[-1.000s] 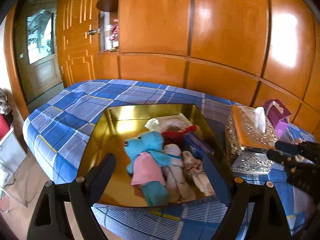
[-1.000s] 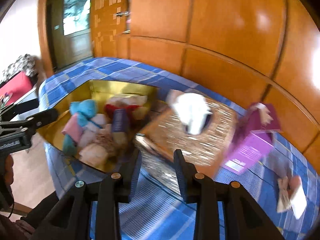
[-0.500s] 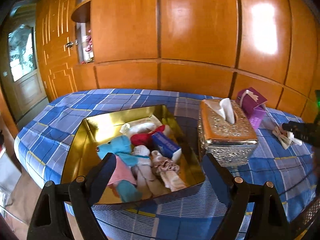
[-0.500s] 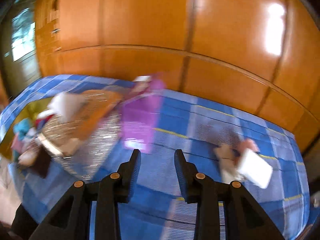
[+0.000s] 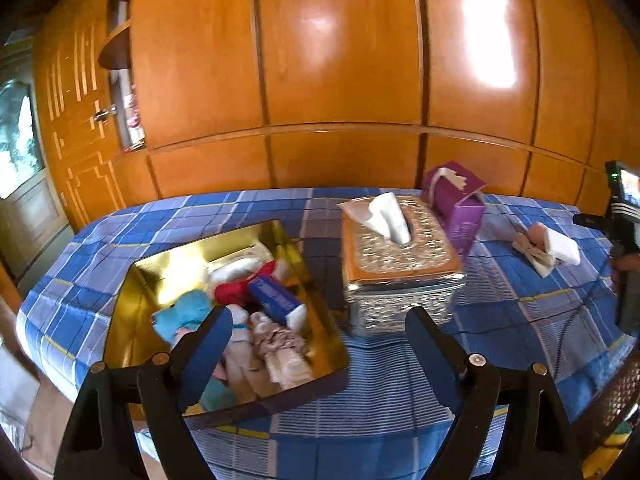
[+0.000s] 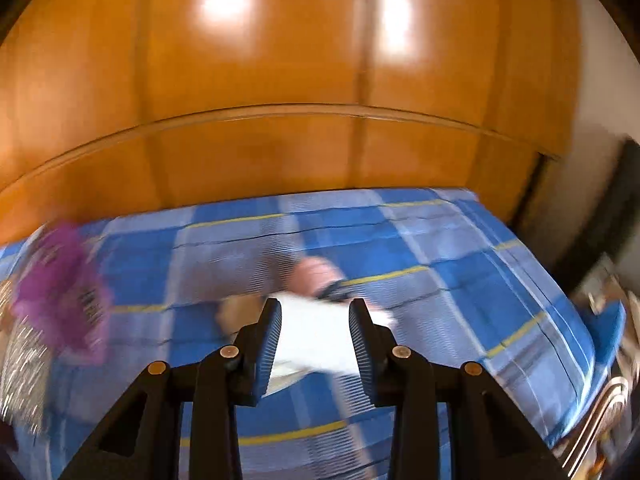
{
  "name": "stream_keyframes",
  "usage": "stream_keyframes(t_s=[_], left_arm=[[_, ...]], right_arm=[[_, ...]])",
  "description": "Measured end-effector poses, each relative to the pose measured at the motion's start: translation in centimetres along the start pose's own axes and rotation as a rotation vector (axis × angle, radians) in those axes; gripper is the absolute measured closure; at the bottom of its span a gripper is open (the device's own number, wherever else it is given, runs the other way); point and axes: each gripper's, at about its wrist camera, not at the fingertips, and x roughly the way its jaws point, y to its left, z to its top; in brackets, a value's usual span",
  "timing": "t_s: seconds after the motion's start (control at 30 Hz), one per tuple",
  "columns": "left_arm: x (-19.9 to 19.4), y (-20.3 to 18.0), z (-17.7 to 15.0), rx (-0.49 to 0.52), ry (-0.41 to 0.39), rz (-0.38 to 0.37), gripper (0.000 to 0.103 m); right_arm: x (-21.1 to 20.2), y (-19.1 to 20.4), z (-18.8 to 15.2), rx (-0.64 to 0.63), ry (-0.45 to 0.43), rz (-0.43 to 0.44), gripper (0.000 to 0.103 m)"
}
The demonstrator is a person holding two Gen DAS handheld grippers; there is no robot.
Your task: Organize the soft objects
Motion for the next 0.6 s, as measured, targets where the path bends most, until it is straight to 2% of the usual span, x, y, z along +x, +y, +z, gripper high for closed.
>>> stream_keyframes(t_s=[0.07,0.23,0.6], left_arm=[[-0.1,-1.0,0.4,0.023,-0.005,-0.018,0.014],[-0.1,-3.8,1.5,0.089,-0.018,-0.058,0.014],[1.5,-10.3,3.1,0.236,-0.001,-0.170,0.014]], right_arm=[[1.1,-2.3,0.1,0.108,0.049,-0.024,0.068],[2.4,-5.3,-0.5,0.276,0.130,0.021,0.068],[3.1,-7.3,-1.6,0.421,0.194,0.077,0.068]])
